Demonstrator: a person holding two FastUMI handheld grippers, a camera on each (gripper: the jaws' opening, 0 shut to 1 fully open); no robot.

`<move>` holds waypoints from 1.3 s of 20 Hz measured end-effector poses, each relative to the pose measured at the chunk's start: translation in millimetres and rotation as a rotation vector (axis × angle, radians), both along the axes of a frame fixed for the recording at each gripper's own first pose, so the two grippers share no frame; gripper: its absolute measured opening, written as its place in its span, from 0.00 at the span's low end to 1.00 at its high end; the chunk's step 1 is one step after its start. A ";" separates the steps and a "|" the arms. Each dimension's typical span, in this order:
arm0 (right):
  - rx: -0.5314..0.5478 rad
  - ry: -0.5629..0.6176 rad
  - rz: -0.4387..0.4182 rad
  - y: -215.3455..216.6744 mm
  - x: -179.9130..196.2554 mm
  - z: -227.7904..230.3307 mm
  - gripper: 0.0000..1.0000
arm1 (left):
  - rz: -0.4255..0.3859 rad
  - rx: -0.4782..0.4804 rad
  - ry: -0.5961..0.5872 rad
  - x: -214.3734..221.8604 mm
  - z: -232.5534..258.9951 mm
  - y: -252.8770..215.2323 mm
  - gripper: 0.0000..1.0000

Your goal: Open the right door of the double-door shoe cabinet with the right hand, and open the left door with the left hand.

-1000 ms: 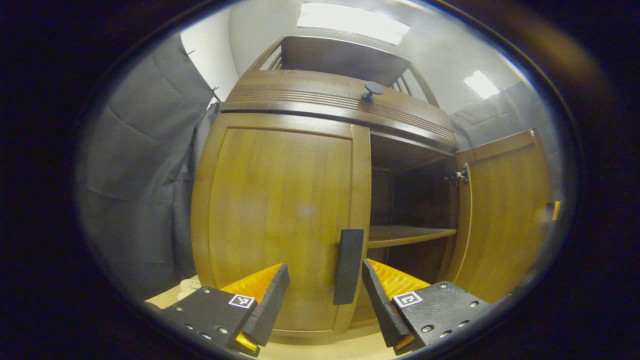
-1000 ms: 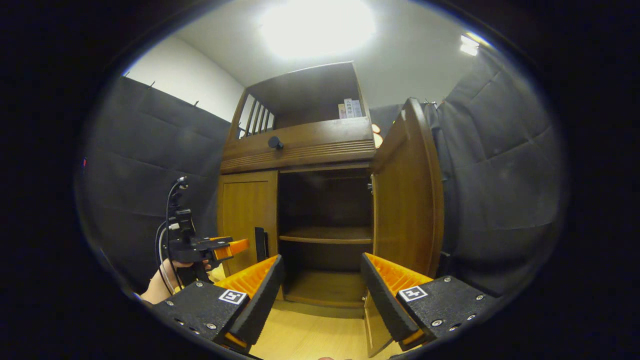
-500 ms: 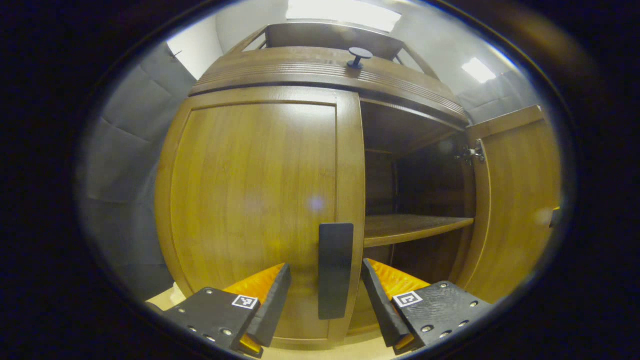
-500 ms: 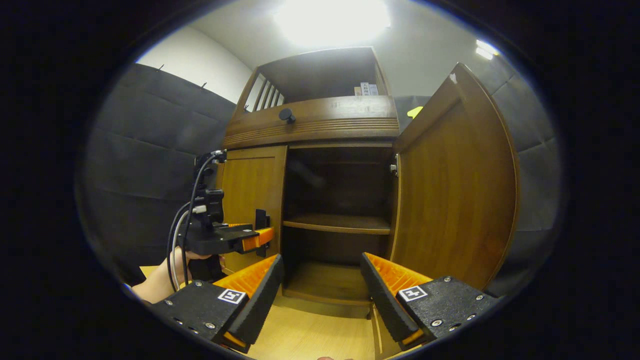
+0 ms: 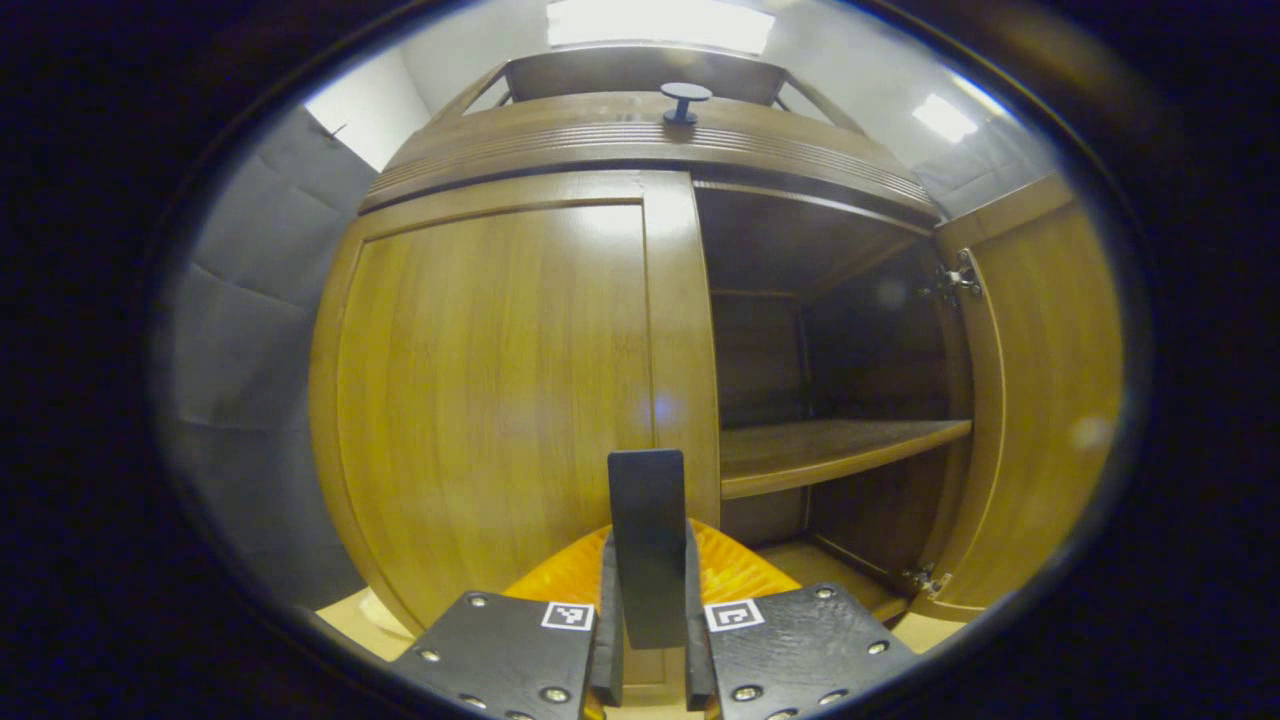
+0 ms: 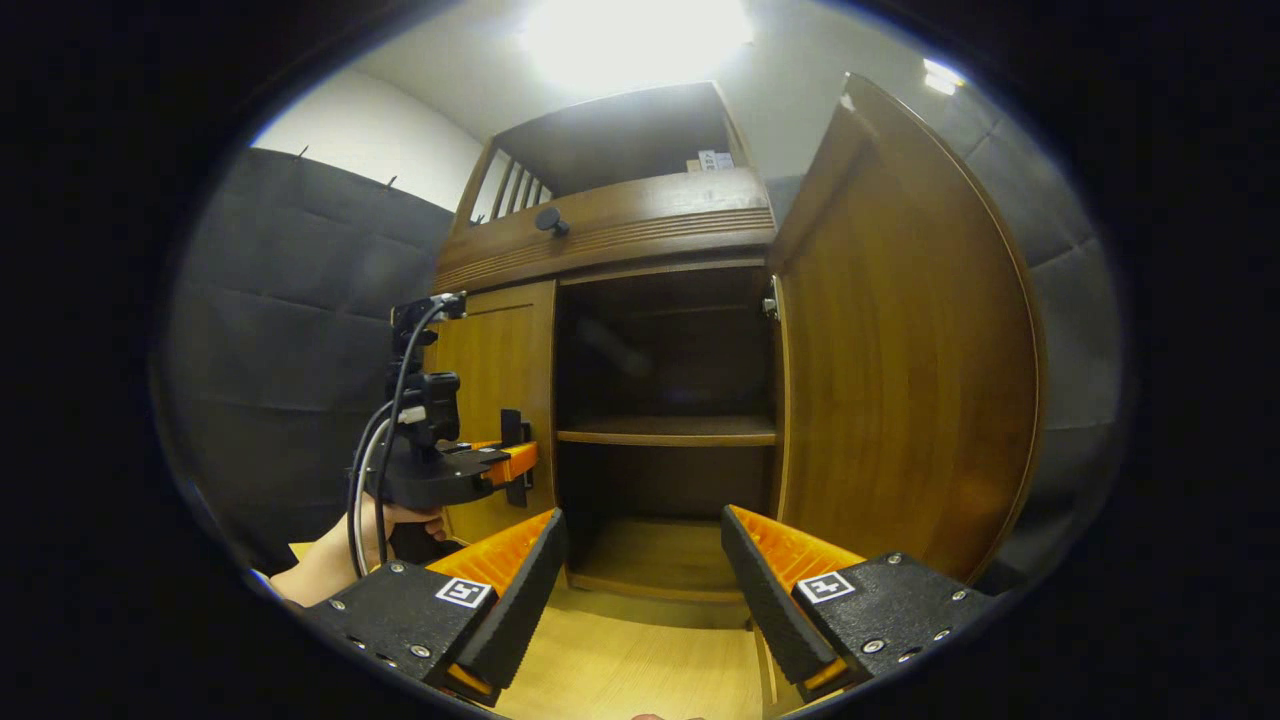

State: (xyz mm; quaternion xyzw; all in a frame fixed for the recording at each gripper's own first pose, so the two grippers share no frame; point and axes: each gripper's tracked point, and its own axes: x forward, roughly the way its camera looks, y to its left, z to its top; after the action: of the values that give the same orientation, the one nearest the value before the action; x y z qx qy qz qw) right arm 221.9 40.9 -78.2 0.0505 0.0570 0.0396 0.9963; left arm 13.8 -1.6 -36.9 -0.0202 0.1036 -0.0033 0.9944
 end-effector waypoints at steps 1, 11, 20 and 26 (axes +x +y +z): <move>0.018 0.006 0.002 1.6 -0.9 -0.3 0.95 | -0.020 -0.025 -0.003 0.2 -2.4 -0.8 0.26; -0.003 -0.025 0.003 -0.4 -0.8 0.9 0.94 | -0.034 -0.020 0.046 -9.5 -3.7 2.4 0.24; 0.011 -0.020 -0.017 -1.1 -4.0 2.3 0.91 | -0.048 -0.078 0.011 -66.3 19.7 13.5 0.15; -0.013 -0.014 -0.045 -5.2 -7.4 3.7 0.91 | -0.045 -0.110 -0.009 -102.3 31.0 31.4 0.18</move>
State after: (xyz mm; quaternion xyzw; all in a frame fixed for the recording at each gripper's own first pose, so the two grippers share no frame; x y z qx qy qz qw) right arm 214.5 35.7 -74.4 0.0450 0.0493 0.0172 0.9976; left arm -88.5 29.9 -5.9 -0.0725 0.0990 -0.0315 0.9919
